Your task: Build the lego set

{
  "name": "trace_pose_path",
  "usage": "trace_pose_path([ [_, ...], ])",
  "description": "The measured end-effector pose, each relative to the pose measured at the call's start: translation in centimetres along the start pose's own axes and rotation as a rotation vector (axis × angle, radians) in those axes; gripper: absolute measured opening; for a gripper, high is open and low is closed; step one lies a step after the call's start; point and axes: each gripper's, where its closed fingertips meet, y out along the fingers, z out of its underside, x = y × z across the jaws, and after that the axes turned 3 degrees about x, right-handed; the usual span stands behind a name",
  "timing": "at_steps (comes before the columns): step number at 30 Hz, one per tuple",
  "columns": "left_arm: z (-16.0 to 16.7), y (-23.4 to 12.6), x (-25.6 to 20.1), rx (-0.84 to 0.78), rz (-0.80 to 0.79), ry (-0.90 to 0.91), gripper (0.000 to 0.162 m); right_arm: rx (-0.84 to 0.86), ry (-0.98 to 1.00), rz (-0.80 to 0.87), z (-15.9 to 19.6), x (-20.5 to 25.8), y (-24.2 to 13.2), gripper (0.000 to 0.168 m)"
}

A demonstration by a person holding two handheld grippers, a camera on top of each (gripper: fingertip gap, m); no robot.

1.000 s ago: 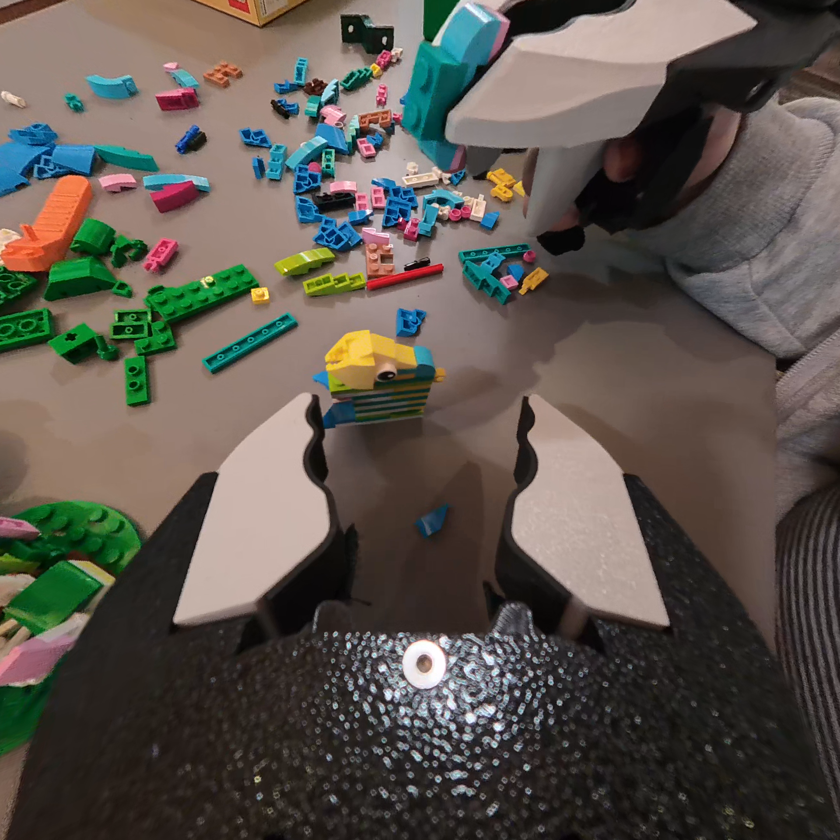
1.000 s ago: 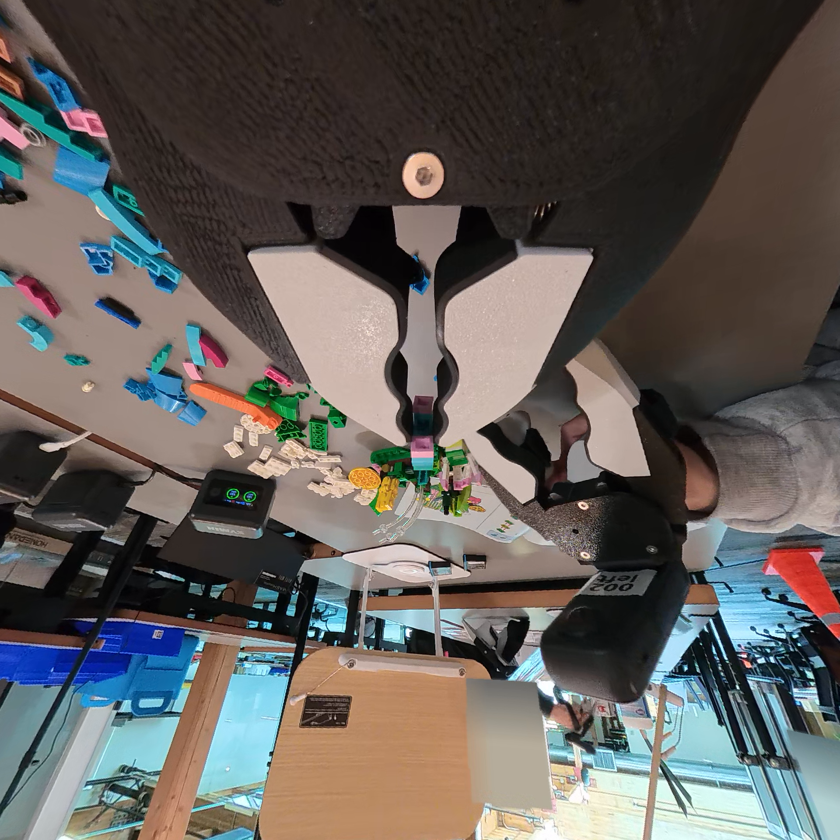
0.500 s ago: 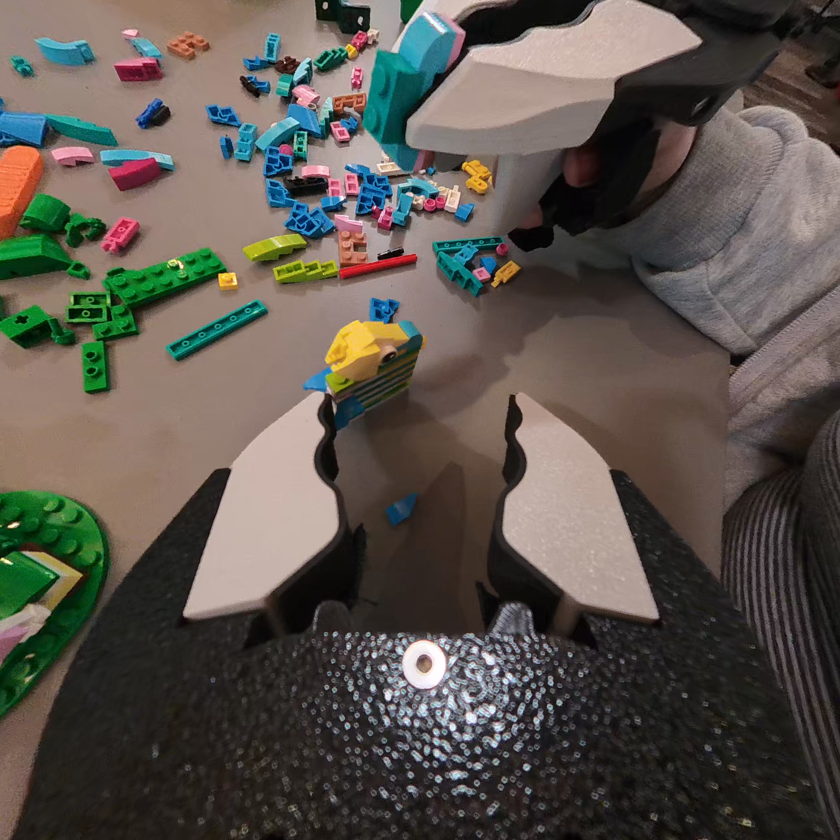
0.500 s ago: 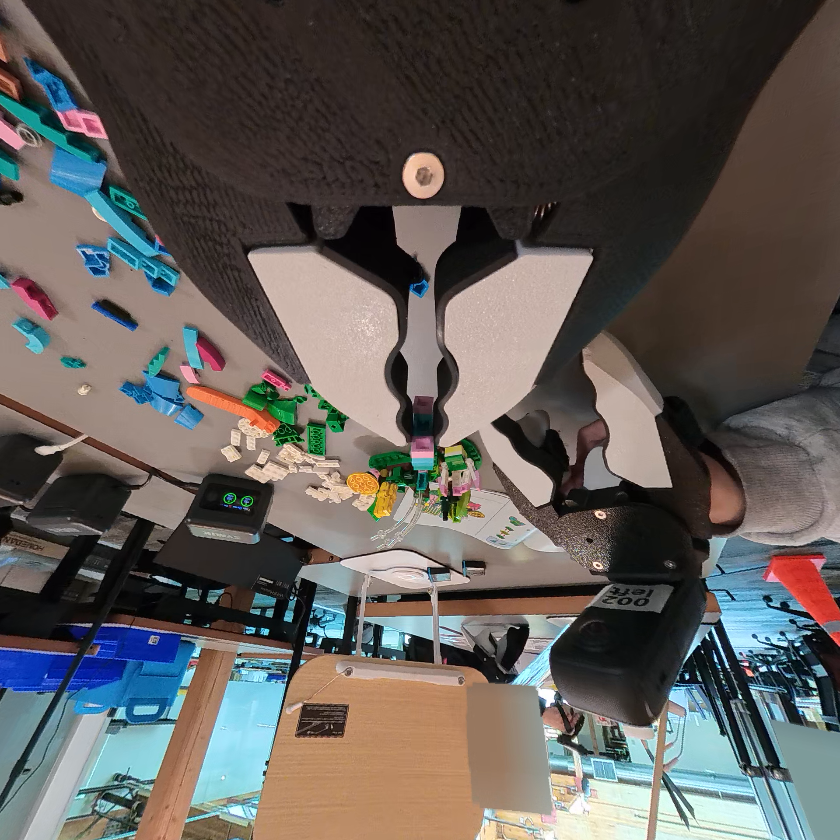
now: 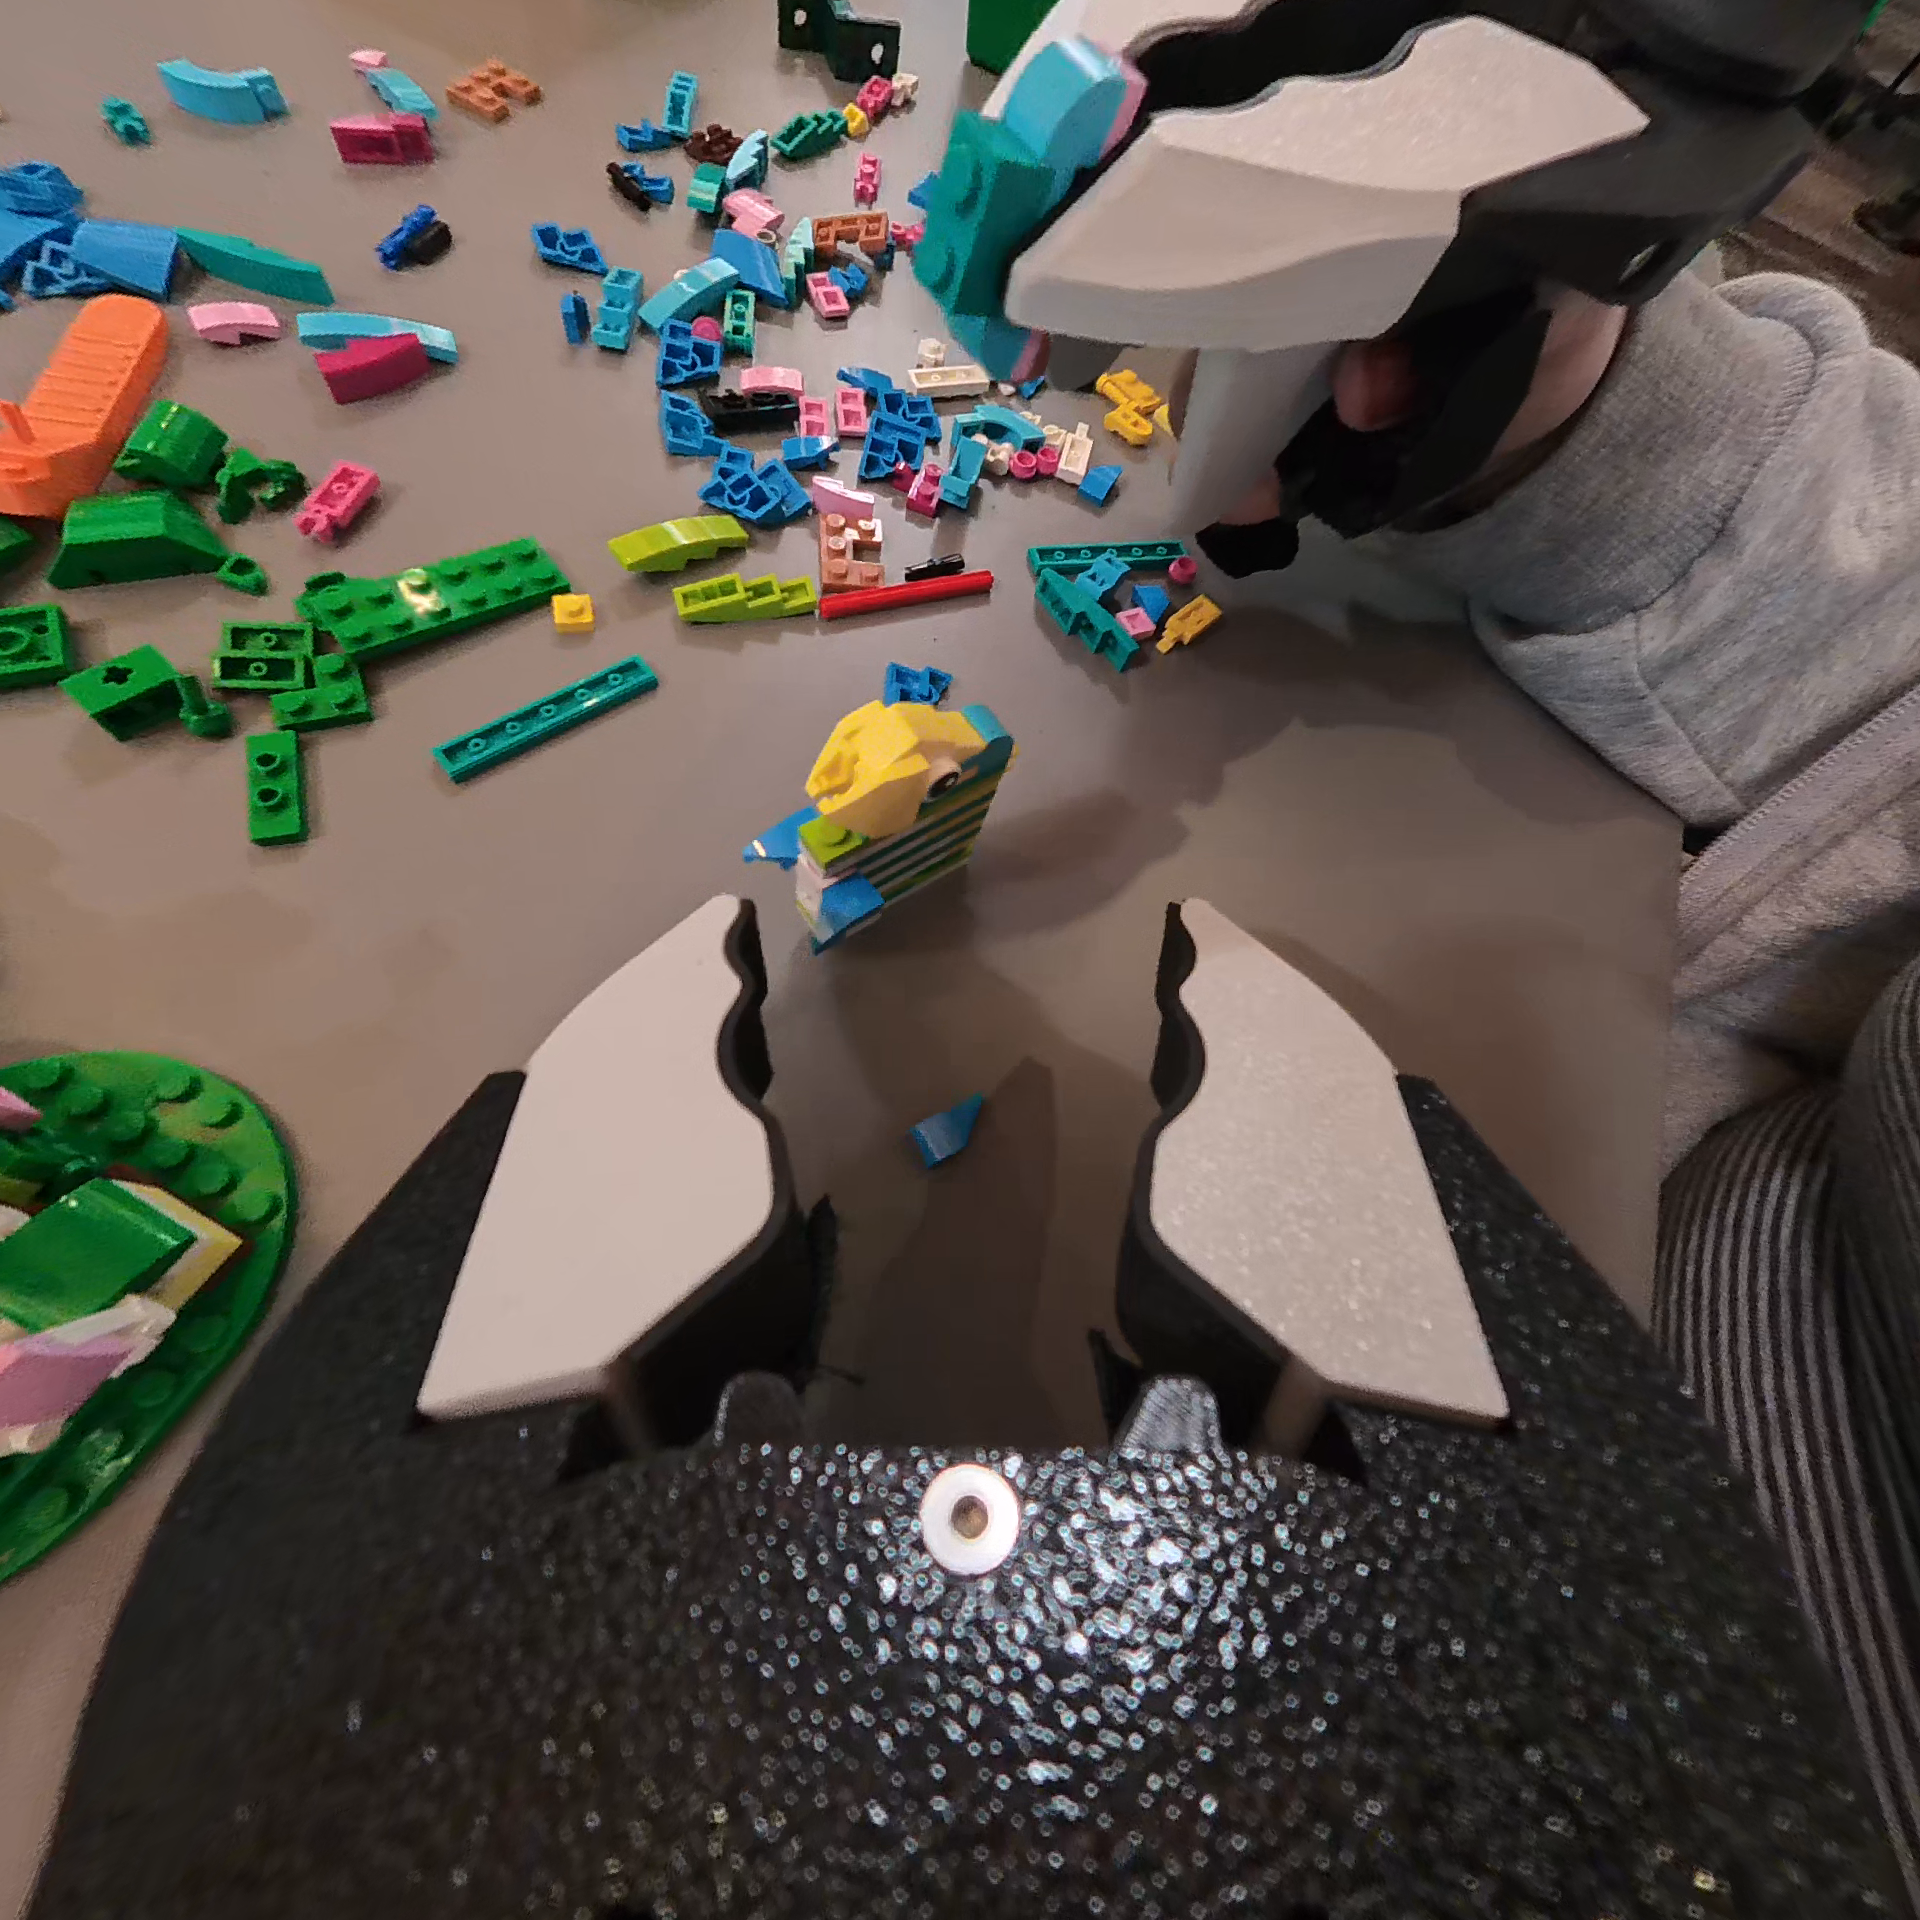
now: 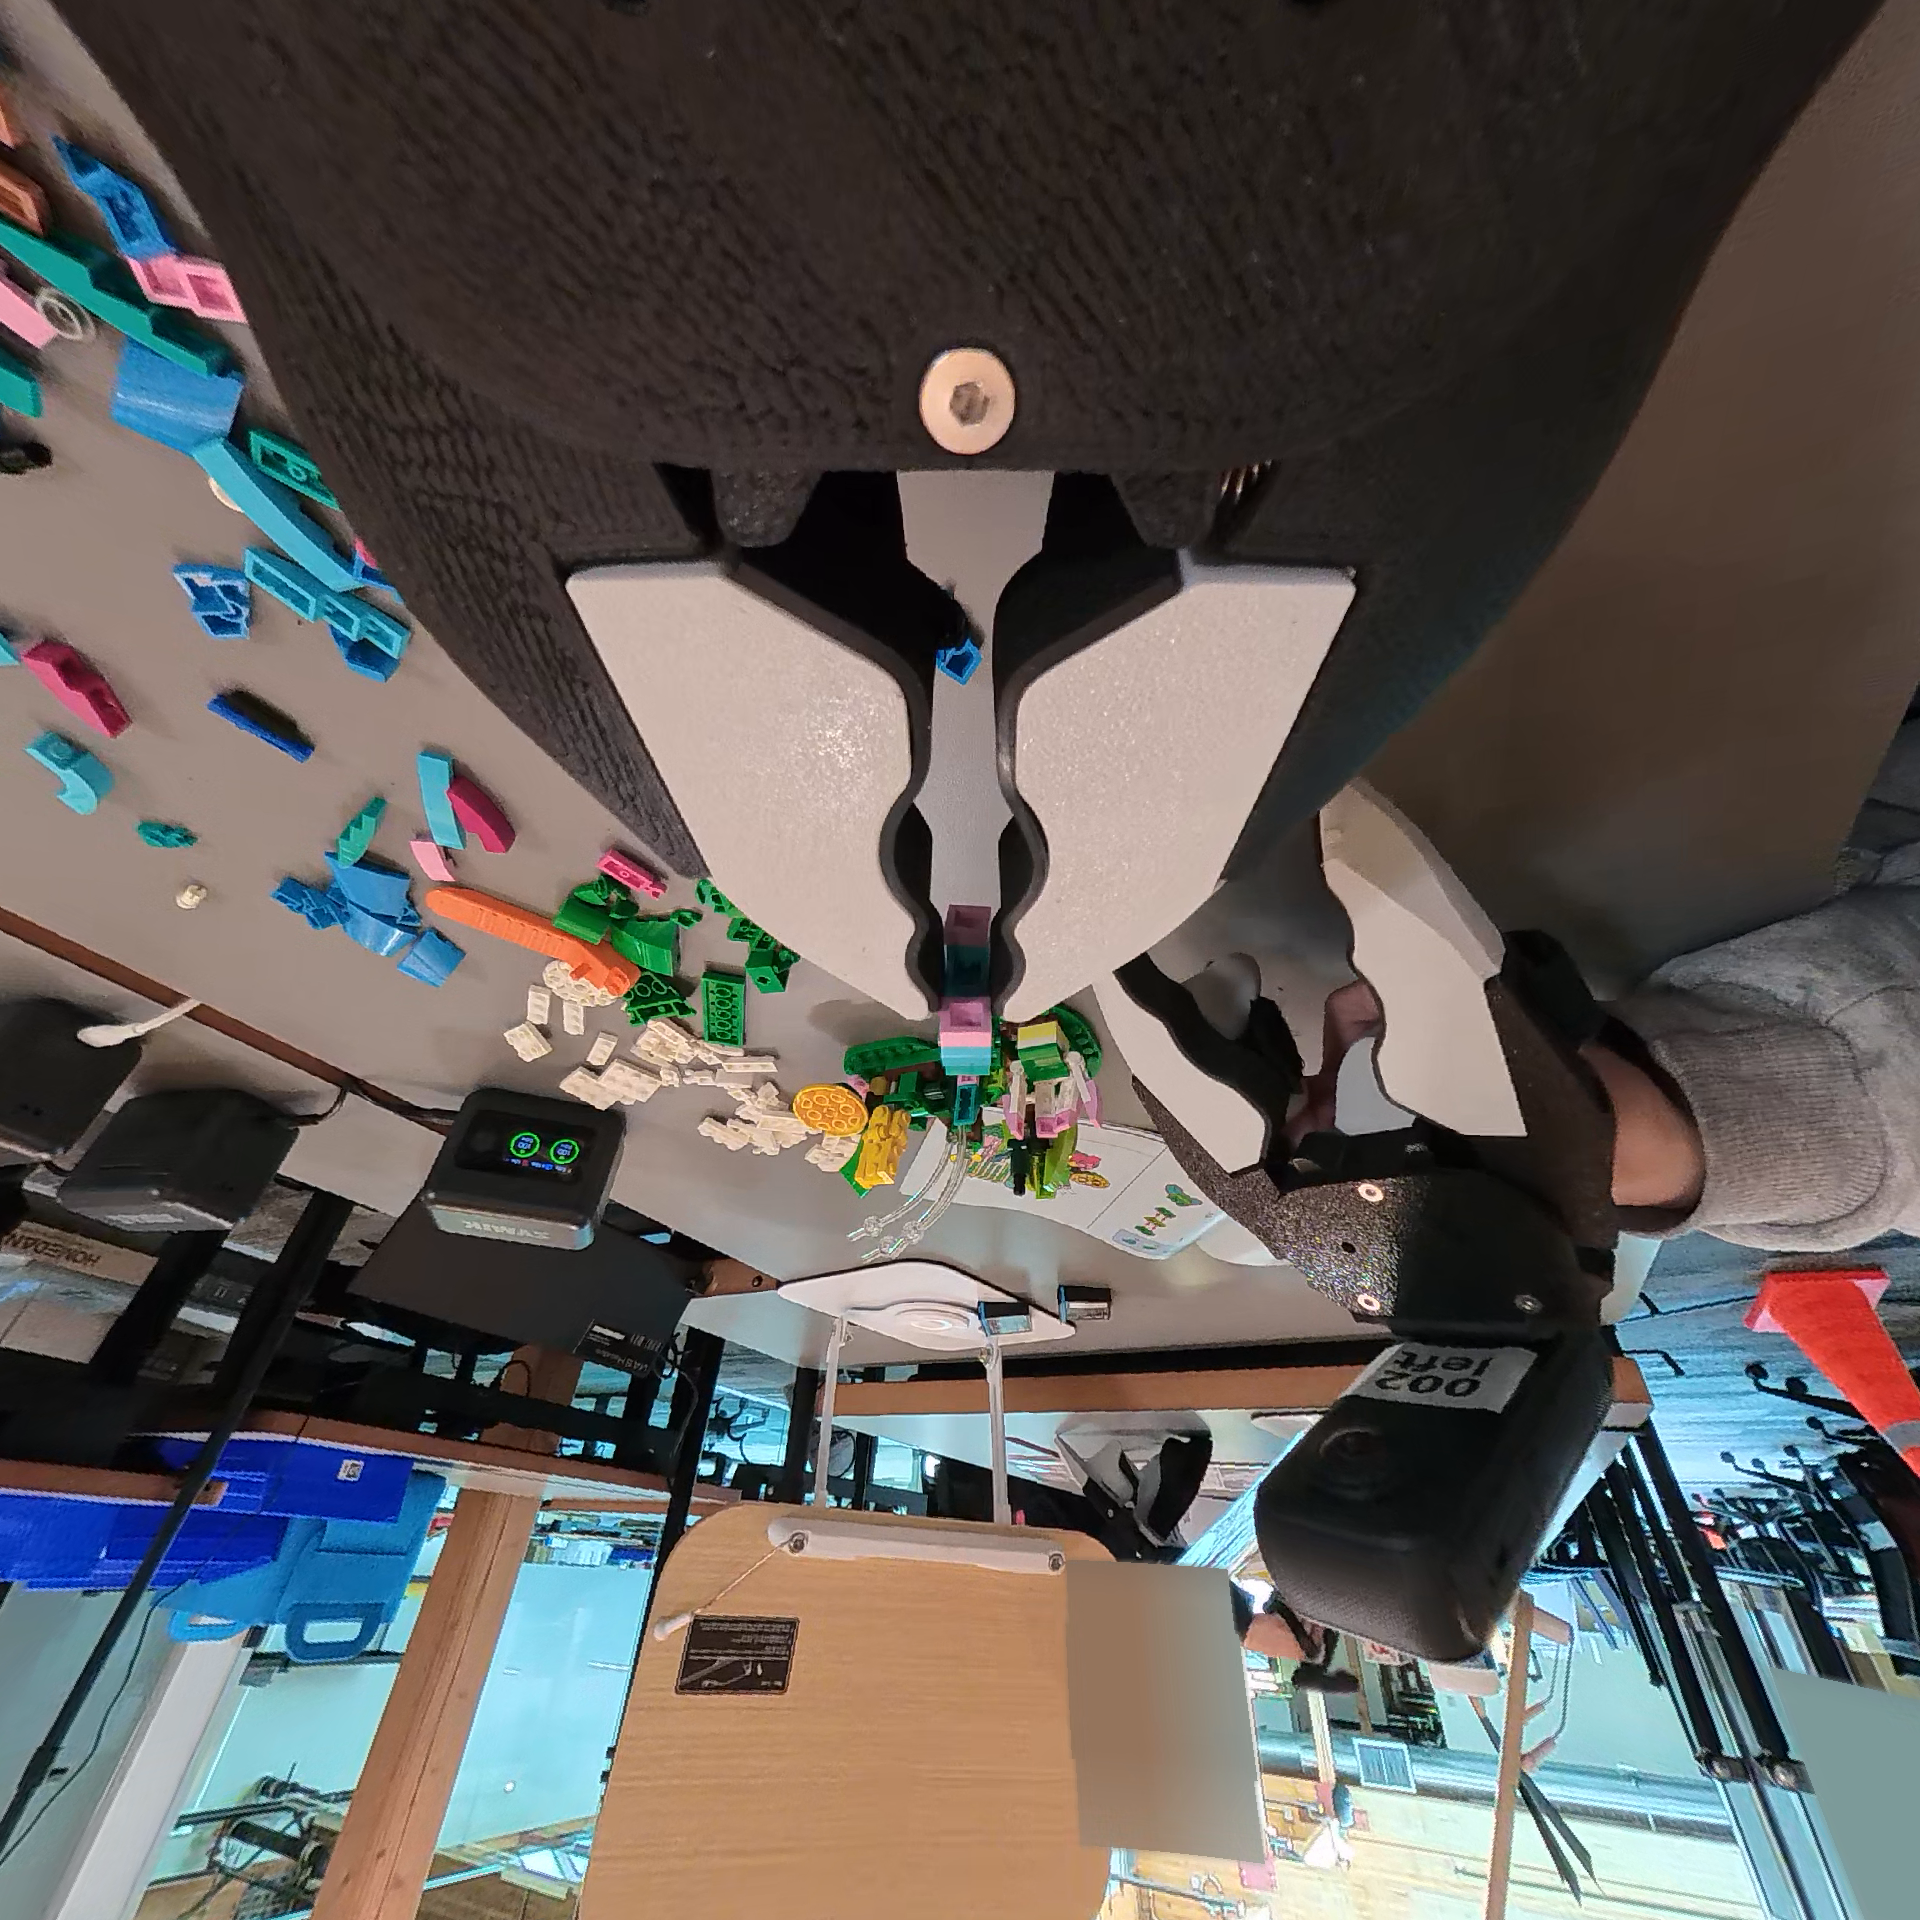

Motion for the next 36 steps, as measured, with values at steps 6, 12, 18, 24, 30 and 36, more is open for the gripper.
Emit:
trace_pose_path([
  [6,0.3,-0.3,0.7,-0.004,-0.016,-0.016,0.073,-0.003,0.0,0.002,-0.1,0.0,0.0,0.006],
  [12,-0.3,-0.6,1.0,0.001,-0.034,0.07,0.073,-0.007,-0.003,0.004,-0.2,0.0,-0.1,0.007],
  [18,-1.4,-0.5,0.3,0.02,-0.038,0.318,0.066,-0.011,-0.001,0.005,-0.2,-0.1,-0.2,0.007],
  [24,-1.4,0.3,0.7,0.091,-0.055,0.508,0.059,-0.012,0.004,0.004,-0.2,-0.1,-0.2,0.007],
  [30,-1.6,1.0,0.8,0.091,0.012,0.498,0.05,-0.013,0.003,0.003,-0.2,-0.1,-0.2,0.006],
  [36,-1.5,0.9,0.7,0.097,0.057,0.465,0.029,-0.018,0.006,0.004,-0.3,-0.2,-0.2,0.006],
])
